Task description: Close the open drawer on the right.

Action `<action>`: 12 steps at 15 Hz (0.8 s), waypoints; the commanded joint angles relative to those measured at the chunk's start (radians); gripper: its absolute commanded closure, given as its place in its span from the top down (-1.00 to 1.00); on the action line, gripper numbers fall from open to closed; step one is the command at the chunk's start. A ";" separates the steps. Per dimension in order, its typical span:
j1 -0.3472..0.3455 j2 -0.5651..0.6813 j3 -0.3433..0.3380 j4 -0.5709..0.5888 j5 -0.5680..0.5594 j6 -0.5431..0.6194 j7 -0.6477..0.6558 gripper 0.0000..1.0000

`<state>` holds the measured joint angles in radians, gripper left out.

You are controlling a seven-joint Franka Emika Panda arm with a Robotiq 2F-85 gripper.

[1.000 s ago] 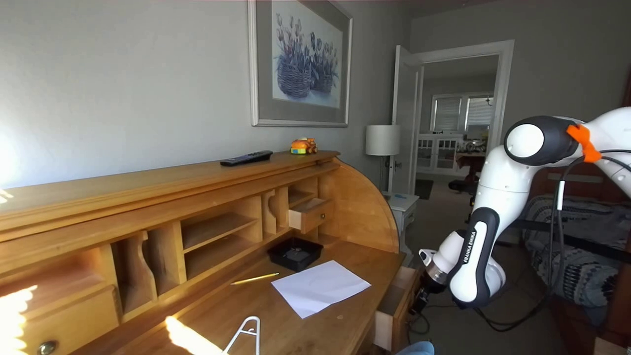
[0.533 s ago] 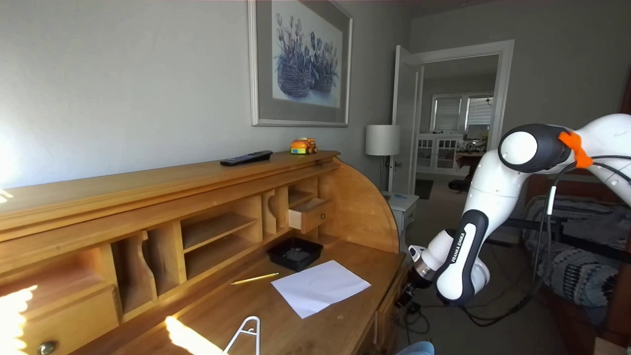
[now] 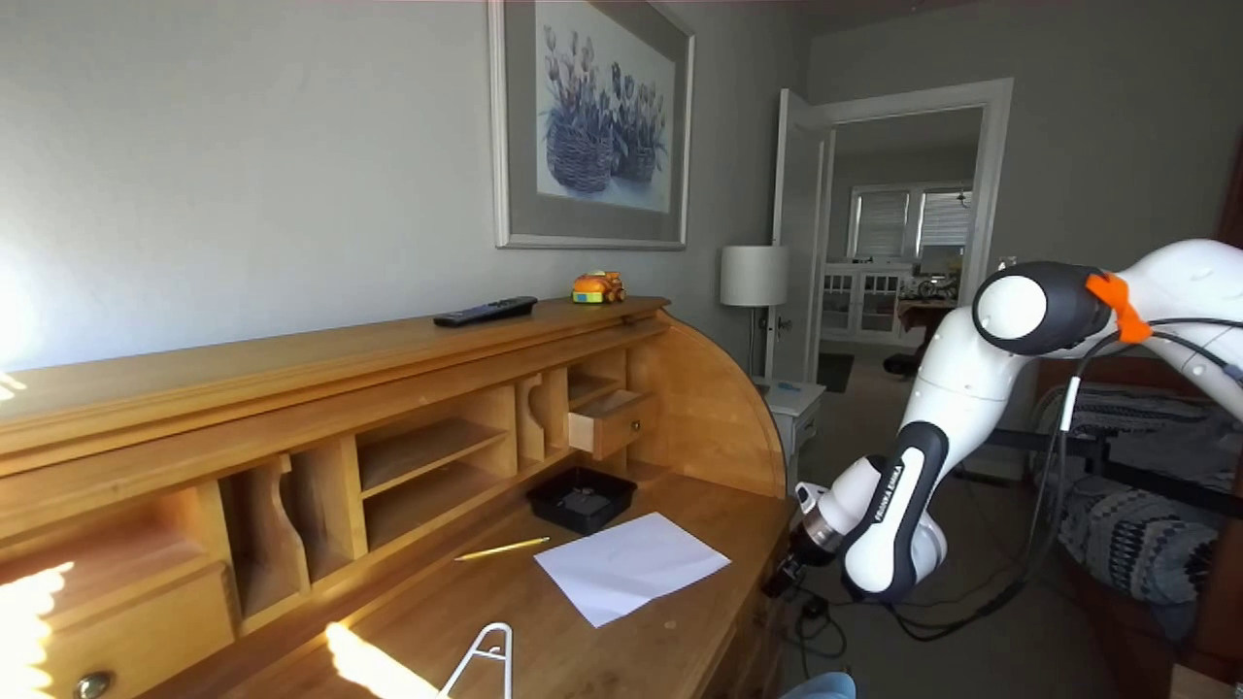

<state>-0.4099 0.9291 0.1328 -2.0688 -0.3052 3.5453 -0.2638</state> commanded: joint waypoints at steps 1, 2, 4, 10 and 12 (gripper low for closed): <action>-0.024 0.068 0.028 0.086 -0.053 0.040 0.064 1.00; -0.019 0.065 0.025 0.084 -0.051 0.039 0.066 1.00; 0.057 0.005 -0.052 0.039 0.001 0.008 0.059 1.00; 0.146 -0.231 -0.150 -0.193 0.030 -0.205 0.073 1.00; 0.107 -0.311 -0.081 -0.282 0.016 -0.301 0.061 1.00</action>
<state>-0.2602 0.7681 -0.0215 -2.1863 -0.2647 3.3728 -0.2142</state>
